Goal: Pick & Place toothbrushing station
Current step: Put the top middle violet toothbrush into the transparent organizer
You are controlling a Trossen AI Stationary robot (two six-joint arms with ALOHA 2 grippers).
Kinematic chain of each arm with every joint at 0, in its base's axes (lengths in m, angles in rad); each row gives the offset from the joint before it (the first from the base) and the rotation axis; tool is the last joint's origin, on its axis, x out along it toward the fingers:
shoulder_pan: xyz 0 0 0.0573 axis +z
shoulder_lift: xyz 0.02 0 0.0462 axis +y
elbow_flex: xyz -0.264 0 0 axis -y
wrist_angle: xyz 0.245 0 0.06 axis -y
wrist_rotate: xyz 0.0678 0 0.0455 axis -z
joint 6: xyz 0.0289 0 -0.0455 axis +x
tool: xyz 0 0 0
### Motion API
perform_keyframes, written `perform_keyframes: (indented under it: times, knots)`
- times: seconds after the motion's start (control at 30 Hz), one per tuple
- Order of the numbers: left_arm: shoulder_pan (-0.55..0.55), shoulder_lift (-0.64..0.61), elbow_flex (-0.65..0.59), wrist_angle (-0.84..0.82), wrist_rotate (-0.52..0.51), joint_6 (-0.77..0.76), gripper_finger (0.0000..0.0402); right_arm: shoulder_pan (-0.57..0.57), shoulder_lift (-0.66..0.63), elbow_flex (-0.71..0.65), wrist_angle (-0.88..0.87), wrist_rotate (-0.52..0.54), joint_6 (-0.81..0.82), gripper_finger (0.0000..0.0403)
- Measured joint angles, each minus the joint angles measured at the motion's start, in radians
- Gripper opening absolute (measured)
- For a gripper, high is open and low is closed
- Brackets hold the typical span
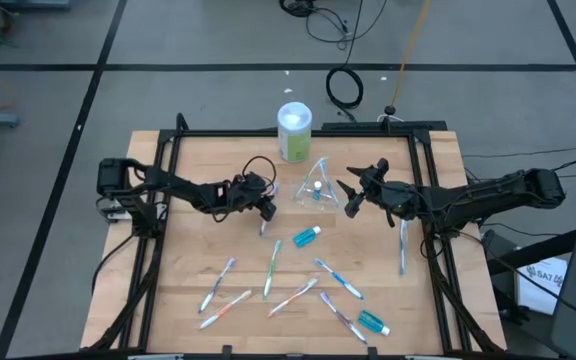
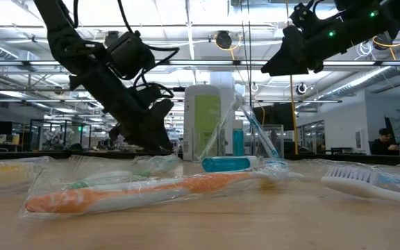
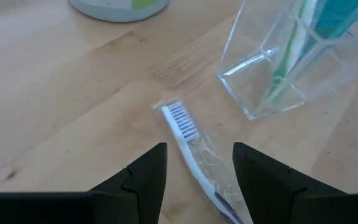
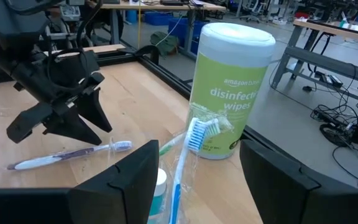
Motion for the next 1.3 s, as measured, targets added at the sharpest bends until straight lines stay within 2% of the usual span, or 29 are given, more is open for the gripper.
perform_keyframes:
  times: [0.33,0.47,0.57,0.8,0.93,1.3]
  knots:
    - [-0.001,0.113,0.031,0.041,-0.006,-0.004,0.0191,0.000,0.000,0.000,0.003,-0.001,0.002,0.0217]
    - [0.000,0.124,0.049,0.009,0.003,0.002,0.0186,0.000,0.000,0.000,0.003,-0.001,0.002,0.0217]
    - [0.000,0.124,0.056,-0.023,0.005,0.001,0.0161,0.000,0.000,0.000,0.003,-0.001,0.001,0.0217]
    - [0.002,0.115,0.059,-0.060,0.014,-0.012,0.0058,0.000,0.000,0.000,0.003,-0.001,0.000,0.0217]
    - [0.001,0.089,0.059,-0.075,0.015,-0.037,0.0012,0.000,0.000,0.000,0.003,-0.001,0.000,0.0217]
    - [0.000,-0.086,0.057,-0.109,0.004,-0.074,0.0006,0.000,0.000,0.000,0.003,-0.001,0.000,0.0217]
